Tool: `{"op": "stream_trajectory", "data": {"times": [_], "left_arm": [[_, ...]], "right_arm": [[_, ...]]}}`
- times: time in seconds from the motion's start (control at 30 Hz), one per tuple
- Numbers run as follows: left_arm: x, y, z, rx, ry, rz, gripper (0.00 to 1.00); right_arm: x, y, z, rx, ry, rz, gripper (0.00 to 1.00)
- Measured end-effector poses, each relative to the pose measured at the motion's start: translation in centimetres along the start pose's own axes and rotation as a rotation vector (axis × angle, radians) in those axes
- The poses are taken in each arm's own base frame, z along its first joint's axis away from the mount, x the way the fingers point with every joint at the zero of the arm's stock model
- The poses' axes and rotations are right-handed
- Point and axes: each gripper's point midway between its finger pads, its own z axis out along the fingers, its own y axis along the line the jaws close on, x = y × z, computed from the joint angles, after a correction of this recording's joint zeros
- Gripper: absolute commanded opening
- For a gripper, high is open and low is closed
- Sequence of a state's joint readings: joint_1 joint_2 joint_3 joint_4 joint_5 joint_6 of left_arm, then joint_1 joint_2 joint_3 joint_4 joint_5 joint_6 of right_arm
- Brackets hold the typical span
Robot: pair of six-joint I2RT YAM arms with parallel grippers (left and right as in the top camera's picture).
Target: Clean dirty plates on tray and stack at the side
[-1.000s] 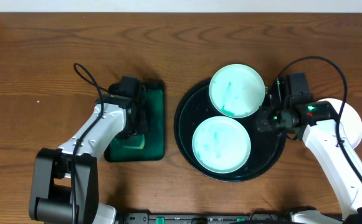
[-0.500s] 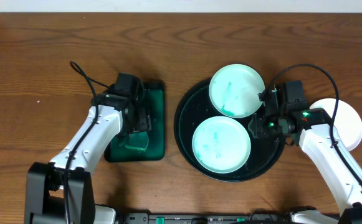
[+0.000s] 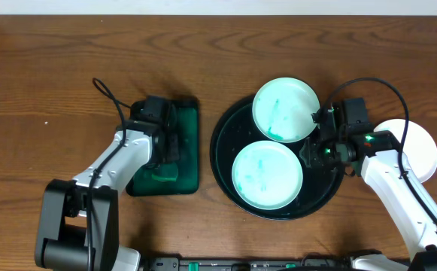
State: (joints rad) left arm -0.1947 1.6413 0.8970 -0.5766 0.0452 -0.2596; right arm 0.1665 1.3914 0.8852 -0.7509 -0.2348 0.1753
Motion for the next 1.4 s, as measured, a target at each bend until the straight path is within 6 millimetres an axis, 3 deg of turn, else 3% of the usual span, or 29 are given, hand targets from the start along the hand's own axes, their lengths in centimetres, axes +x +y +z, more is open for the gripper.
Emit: {"op": "stream_trajectory", "data": {"times": [0.17, 0.33, 0.47, 0.57, 0.7, 0.8, 0.97, 1.27, 1.4], "left_arm": [[-0.3, -0.1, -2.4, -0.006, 0.019, -0.002, 0.07], [-3.4, -1.1, -8.9, 0.042, -0.121, -0.003, 0.07], [-3.3, -1.3, -13.0, 0.08, -0.177, -0.002, 0.07], [-2.1, -1.5, -13.6, 0.105, -0.151, 0.0, 0.07], [-1.0, -1.8, -13.6, 0.128, -0.105, 0.003, 0.07], [-0.9, -3.0, -13.7, 0.185, -0.1, 0.014, 0.07], [-1.0, -7.2, -13.0, 0.255, -0.104, 0.077, 0.07], [0.8, -17.7, -6.6, 0.33, -0.03, 0.191, 0.07], [3.1, -21.2, -3.6, 0.339, 0.015, 0.241, 0.08]], "right_arm": [[-0.2, -0.9, 0.0, 0.054, -0.012, 0.05, 0.4], [-0.5, -1.1, 0.2, 0.059, -0.02, 0.039, 0.47], [0.5, 0.6, 2.3, -0.056, 0.066, -0.055, 0.39], [1.7, 0.7, 4.3, -0.078, 0.148, -0.071, 0.33], [3.1, 0.5, 6.9, -0.089, 0.236, -0.076, 0.22], [3.0, 0.6, 7.6, -0.085, 0.241, -0.087, 0.01], [2.9, 0.7, 7.8, -0.078, 0.238, -0.018, 0.01], [3.0, 0.8, 7.9, -0.071, 0.242, 0.022, 0.01], [3.0, 0.8, 7.9, -0.07, 0.242, 0.021, 0.01]]}}
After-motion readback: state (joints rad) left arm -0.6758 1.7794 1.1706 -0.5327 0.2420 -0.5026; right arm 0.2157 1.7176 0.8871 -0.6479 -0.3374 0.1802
